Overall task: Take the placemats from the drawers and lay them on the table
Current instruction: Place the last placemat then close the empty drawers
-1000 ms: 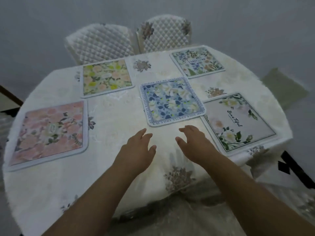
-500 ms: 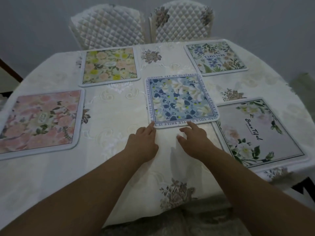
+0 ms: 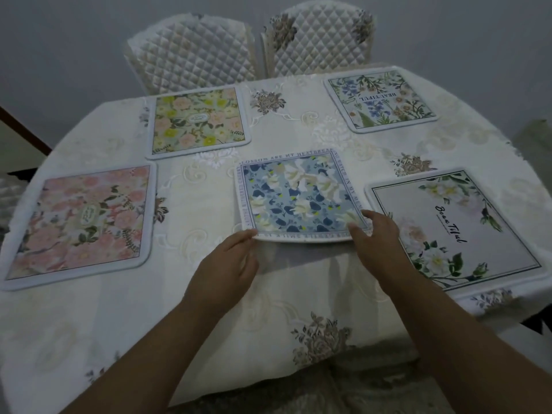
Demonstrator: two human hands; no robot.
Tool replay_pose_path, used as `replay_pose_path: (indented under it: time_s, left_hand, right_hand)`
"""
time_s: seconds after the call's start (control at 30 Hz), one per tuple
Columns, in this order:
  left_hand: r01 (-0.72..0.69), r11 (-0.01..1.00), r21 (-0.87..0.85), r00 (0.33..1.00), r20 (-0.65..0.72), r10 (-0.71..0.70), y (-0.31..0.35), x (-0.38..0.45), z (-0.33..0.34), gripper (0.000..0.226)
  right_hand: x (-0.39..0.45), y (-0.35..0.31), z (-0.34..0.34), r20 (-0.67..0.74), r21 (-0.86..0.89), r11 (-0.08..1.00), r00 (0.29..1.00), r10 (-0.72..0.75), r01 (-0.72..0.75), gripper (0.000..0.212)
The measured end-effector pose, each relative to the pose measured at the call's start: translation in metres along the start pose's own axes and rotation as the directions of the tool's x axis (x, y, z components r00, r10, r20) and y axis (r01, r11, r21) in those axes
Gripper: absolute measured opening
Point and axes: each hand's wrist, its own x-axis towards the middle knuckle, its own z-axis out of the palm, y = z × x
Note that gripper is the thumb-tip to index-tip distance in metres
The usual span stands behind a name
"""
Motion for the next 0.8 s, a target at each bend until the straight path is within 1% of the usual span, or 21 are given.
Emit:
replay_pose_path:
  time_s: [0.07, 0.13, 0.2, 0.23, 0.27, 0.3, 0.33, 0.37, 0.4, 0.43, 0.47, 0.5, 0.57, 0.6, 0.67, 0.7, 0.77, 0.8]
  left_hand:
    - [0.061, 0.996, -0.058, 0.997, -0.043, -0.064, -0.013, -0.022, -0.008, 0.03]
    - [0.141, 0.984, -0.107, 0.984, -0.093, -0.151, -0.021, -0.039, -0.014, 0.017]
    - [0.242, 0.962, -0.123, 0.96, -0.11, -0.256, -0.024, -0.048, -0.019, 0.017]
    - [0.302, 0.943, -0.137, 0.94, -0.122, -0.319, -0.03, -0.05, -0.019, 0.019]
    - [0.378, 0.908, -0.183, 0.906, -0.129, -0.403, -0.038, -0.05, -0.018, 0.018]
    - [0.445, 0.852, -0.277, 0.866, -0.111, -0.488, -0.044, -0.048, -0.018, 0.016]
    - [0.513, 0.768, -0.384, 0.813, -0.069, -0.578, -0.05, -0.044, -0.018, 0.019]
    - [0.571, 0.681, -0.458, 0.761, -0.017, -0.649, -0.055, -0.04, -0.017, 0.03]
    - [0.626, 0.624, -0.468, 0.719, 0.036, -0.694, -0.057, -0.036, -0.018, 0.04]
    - [0.669, 0.596, -0.444, 0.692, 0.077, -0.718, -0.058, -0.032, -0.018, 0.05]
    - [0.694, 0.586, -0.418, 0.678, 0.106, -0.727, -0.058, -0.026, -0.018, 0.057]
    - [0.701, 0.582, -0.412, 0.678, 0.134, -0.723, -0.056, -0.021, -0.019, 0.061]
    - [0.693, 0.539, -0.479, 0.679, 0.181, -0.712, -0.054, -0.013, -0.02, 0.061]
    - [0.694, 0.501, -0.517, 0.67, 0.207, -0.713, -0.053, -0.011, -0.021, 0.058]
    - [0.683, 0.403, -0.609, 0.657, 0.27, -0.704, -0.055, -0.01, -0.024, 0.052]
    - [0.676, 0.388, -0.627, 0.663, 0.287, -0.691, -0.056, -0.012, -0.025, 0.051]
    - [0.677, 0.447, -0.585, 0.689, 0.29, -0.664, -0.058, -0.019, -0.032, 0.06]
    - [0.67, 0.466, -0.579, 0.704, 0.294, -0.647, -0.06, -0.024, -0.036, 0.066]
  right_hand:
    - [-0.006, 0.001, 0.004, 0.02, 0.059, 0.996, 0.998, 0.067, -0.068, 0.05]
    - [-0.012, 0.003, 0.011, 0.036, 0.124, 0.982, 0.99, 0.136, -0.139, 0.046]
    - [-0.019, 0.004, 0.02, 0.062, 0.128, 0.981, 0.988, 0.141, -0.148, 0.037]
    - [-0.023, 0.003, 0.026, 0.082, 0.122, 0.981, 0.986, 0.143, -0.152, 0.036]
    - [-0.028, 0.001, 0.031, 0.106, 0.098, 0.983, 0.984, 0.144, -0.155, 0.037]
    - [-0.032, -0.001, 0.037, 0.131, 0.073, 0.986, 0.981, 0.142, -0.152, 0.039]
    - [-0.036, -0.003, 0.042, 0.158, 0.068, 0.985, 0.976, 0.149, -0.162, 0.039]
    - [-0.041, -0.005, 0.046, 0.187, 0.082, 0.982, 0.97, 0.154, -0.171, 0.039]
    - [-0.044, -0.007, 0.049, 0.21, 0.096, 0.978, 0.964, 0.161, -0.185, 0.037]
    - [-0.045, -0.008, 0.052, 0.222, 0.119, 0.973, 0.96, 0.169, -0.199, 0.035]
    - [-0.045, -0.009, 0.054, 0.222, 0.146, 0.968, 0.961, 0.167, -0.202, 0.032]
    - [-0.045, -0.009, 0.055, 0.211, 0.173, 0.964, 0.964, 0.162, -0.2, 0.027]
    - [-0.045, -0.012, 0.056, 0.183, 0.211, 0.96, 0.972, 0.148, -0.186, 0.012]
    - [-0.045, -0.012, 0.055, 0.19, 0.226, 0.954, 0.969, 0.155, -0.197, 0.008]
    - [-0.049, -0.013, 0.053, 0.276, 0.244, 0.936, 0.944, 0.182, -0.252, 0.009]
    - [-0.052, -0.013, 0.05, 0.333, 0.236, 0.932, 0.924, 0.187, -0.274, 0.01]
    - [-0.056, -0.011, 0.047, 0.411, 0.186, 0.94, 0.892, 0.19, -0.286, 0.018]
    - [-0.058, -0.01, 0.047, 0.417, 0.161, 0.947, 0.889, 0.19, -0.278, 0.024]
